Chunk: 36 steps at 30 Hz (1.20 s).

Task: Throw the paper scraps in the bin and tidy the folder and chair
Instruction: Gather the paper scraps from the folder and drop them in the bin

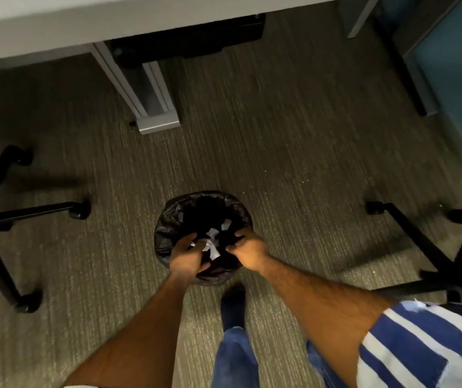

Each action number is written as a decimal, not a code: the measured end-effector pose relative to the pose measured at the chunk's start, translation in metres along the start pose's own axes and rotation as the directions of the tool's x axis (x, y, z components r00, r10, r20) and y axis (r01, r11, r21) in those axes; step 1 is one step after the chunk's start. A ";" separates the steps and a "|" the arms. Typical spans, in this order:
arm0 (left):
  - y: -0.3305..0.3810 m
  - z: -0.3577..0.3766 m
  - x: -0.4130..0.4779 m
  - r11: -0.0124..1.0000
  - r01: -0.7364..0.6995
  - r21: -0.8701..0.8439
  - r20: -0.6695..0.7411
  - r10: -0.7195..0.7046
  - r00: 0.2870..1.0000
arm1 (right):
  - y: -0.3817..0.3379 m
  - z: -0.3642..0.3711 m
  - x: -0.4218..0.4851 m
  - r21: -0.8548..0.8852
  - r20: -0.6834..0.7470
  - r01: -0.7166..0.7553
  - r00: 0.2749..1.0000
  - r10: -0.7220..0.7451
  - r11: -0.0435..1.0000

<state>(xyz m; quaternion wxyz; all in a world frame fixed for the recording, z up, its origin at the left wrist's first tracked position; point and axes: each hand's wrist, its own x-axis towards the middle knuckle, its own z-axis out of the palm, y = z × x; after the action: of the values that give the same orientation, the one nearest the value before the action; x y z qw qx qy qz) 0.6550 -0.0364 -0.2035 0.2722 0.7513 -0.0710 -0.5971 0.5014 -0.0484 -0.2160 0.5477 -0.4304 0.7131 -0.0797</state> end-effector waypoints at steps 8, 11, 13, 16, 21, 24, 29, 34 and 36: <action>0.000 0.002 -0.009 0.989 -0.018 0.147 -0.010 0.020 1.000 | 0.010 -0.030 -0.020 0.154 0.026 -0.048 0.999 0.044 0.987; -0.003 0.010 -0.021 0.951 -0.067 0.301 0.041 0.057 0.998 | 0.012 -0.049 -0.032 0.203 0.010 -0.073 0.997 0.073 0.976; -0.006 0.017 -0.029 0.896 -0.120 0.427 0.097 0.087 0.992 | 0.015 -0.059 -0.038 0.209 -0.010 -0.076 0.997 0.079 0.975; -0.004 0.039 -0.046 0.837 -0.192 0.513 0.160 0.126 0.979 | 0.024 -0.088 -0.051 0.248 -0.051 -0.079 0.994 0.094 0.966; 0.011 0.098 -0.082 0.738 -0.341 0.582 0.331 0.168 0.929 | 0.050 -0.160 -0.080 0.354 -0.137 -0.060 0.984 0.115 0.933; 0.022 0.143 -0.106 0.623 -0.445 0.643 0.425 0.194 0.884 | 0.072 -0.209 -0.098 0.349 -0.201 -0.041 0.972 0.118 0.936; 0.030 0.225 -0.138 0.476 -0.610 0.634 0.599 0.197 0.776 | 0.110 -0.276 -0.122 0.410 -0.314 -0.035 0.933 0.177 0.912; 0.030 0.306 -0.171 0.400 -0.740 0.541 0.742 0.188 0.644 | 0.147 -0.328 -0.146 0.403 -0.546 0.024 0.809 0.219 0.915; 0.028 0.336 -0.186 0.398 -0.762 0.510 0.775 0.170 0.608 | 0.159 -0.348 -0.155 0.397 -0.627 0.040 0.742 0.239 0.917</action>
<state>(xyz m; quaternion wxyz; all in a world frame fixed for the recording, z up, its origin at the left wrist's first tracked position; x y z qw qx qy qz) 0.2950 -0.0892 -0.0767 0.0237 0.4893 -0.6432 -0.5885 0.1262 0.0340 -0.0634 0.3352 -0.2180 0.8530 -0.3356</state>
